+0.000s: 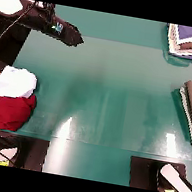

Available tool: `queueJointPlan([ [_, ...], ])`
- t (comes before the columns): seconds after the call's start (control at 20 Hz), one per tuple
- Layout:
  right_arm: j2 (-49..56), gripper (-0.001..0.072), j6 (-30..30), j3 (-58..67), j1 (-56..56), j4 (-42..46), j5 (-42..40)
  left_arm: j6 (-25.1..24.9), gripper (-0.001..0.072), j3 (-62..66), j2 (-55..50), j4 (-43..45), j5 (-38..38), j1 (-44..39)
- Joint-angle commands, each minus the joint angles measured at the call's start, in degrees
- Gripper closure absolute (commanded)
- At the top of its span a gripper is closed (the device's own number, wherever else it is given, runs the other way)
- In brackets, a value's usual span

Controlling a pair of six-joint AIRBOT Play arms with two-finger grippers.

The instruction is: Fold the shirts.

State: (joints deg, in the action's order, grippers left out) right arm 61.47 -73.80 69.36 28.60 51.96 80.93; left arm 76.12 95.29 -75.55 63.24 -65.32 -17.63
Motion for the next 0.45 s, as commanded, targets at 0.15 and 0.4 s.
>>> queueJointPlan([
  [0.15,0.0,0.0698,0.2,0.1,-16.1,-1.2,-3.5,0.0,0.0681,0.0,0.0,0.0,4.9,0.0],
  [0.4,0.0,0.0698,0.2,0.1,-18.0,-1.3,-3.2,0.0,0.068,0.0,0.0,0.0,7.9,0.0],
])
